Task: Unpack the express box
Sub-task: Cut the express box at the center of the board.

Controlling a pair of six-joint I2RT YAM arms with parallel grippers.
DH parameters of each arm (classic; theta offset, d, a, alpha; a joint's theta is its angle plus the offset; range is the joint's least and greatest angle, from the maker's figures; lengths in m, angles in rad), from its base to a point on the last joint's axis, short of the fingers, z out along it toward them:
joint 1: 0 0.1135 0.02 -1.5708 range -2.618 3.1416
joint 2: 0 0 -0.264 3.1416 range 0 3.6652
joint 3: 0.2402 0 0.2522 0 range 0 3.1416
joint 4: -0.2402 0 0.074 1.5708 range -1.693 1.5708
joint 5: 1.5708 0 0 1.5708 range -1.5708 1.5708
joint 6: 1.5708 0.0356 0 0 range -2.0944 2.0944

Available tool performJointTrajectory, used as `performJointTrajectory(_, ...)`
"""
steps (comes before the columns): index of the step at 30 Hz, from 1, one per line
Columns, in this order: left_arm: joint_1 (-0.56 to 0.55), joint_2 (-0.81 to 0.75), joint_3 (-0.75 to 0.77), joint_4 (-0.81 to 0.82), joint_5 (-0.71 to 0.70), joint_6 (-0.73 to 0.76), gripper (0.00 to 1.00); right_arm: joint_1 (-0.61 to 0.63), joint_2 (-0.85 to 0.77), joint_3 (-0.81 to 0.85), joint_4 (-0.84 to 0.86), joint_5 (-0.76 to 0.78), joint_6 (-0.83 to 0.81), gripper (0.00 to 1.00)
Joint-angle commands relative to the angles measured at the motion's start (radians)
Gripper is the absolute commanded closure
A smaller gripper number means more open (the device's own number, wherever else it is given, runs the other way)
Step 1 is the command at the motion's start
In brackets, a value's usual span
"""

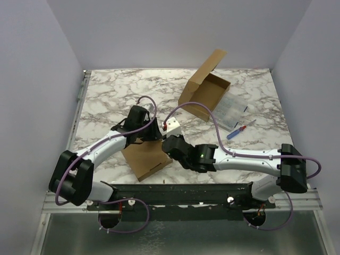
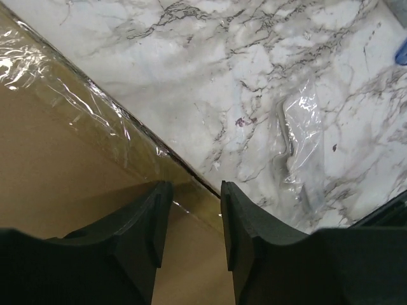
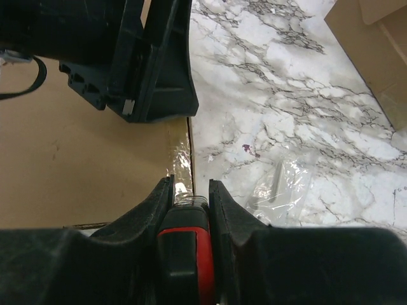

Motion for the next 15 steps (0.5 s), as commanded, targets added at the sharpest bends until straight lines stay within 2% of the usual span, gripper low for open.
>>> performJointTrajectory(1, 0.003, 0.049, -0.027, 0.05, -0.067, -0.033, 0.56, 0.008, -0.039, 0.057, 0.037, 0.056, -0.052, 1.0)
performJointTrajectory(8, 0.002, 0.063, -0.01, 0.052, -0.105, -0.001, 0.57, 0.009, -0.094, 0.122, -0.004, 0.104, -0.072, 1.0)
performJointTrajectory(11, 0.002, 0.029, 0.031, 0.021, -0.109, 0.008, 0.51, 0.008, -0.128, 0.106, 0.011, 0.115, -0.079, 1.0)
performJointTrajectory(15, 0.013, -0.021, 0.111, -0.089, -0.131, 0.0, 0.38, -0.041, -0.126, 0.068, 0.038, 0.075, -0.094, 1.0)
